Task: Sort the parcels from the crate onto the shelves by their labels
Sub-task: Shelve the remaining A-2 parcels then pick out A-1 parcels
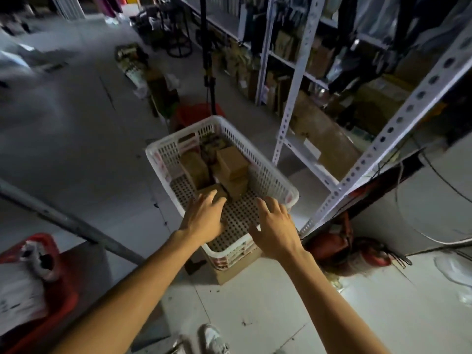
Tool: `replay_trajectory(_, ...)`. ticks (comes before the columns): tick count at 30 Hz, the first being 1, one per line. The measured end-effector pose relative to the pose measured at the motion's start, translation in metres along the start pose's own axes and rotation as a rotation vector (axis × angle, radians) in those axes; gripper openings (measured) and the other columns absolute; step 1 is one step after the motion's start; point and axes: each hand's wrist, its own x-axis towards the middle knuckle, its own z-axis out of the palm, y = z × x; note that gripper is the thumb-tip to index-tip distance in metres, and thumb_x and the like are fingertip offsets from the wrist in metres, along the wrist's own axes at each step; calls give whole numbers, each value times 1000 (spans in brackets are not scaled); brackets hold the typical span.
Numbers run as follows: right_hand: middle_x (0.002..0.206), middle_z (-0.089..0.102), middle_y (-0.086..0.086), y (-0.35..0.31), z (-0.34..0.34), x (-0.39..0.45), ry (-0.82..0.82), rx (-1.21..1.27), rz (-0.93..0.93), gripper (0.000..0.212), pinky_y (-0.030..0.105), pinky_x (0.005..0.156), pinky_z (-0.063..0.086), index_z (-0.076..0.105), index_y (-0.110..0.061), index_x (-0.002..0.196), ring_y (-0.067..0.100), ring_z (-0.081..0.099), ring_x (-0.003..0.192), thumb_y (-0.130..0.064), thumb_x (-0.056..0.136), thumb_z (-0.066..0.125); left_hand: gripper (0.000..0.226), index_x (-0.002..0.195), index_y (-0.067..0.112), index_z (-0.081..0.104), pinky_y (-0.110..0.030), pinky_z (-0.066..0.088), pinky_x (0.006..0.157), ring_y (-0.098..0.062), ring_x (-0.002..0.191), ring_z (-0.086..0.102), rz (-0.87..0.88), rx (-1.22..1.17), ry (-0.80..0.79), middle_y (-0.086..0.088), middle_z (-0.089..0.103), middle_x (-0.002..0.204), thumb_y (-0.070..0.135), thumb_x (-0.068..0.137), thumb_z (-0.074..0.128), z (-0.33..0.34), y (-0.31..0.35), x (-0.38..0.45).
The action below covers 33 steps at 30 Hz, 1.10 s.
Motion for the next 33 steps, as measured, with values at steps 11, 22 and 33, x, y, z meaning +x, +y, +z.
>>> replay_trajectory(11,153,31,10,-1,18,145,-190,24,-43,69,52,108,41,28,-21,152,35,37,136,-37,93,59,62,140,21,50,-48,40,106,-31,128,48,-146,-52,21,-8,46,147,42,83,63,1,-66,89)
replay_trajectory(22,159,28,16,13,99,272,-419,163,9,73,45,107,42,18,-13,158,38,37,140,-31,97,54,58,145,17,39,-46,35,111,-34,132,42,-294,-212,-182,-12,44,146,41,94,53,52,-127,187)
replay_trajectory(33,153,41,16,23,267,370,-484,258,260,75,41,106,43,25,-9,156,33,45,135,-31,95,63,82,156,17,12,-60,23,117,-36,143,32,-512,-414,-572,-14,26,158,37,92,59,200,-186,294)
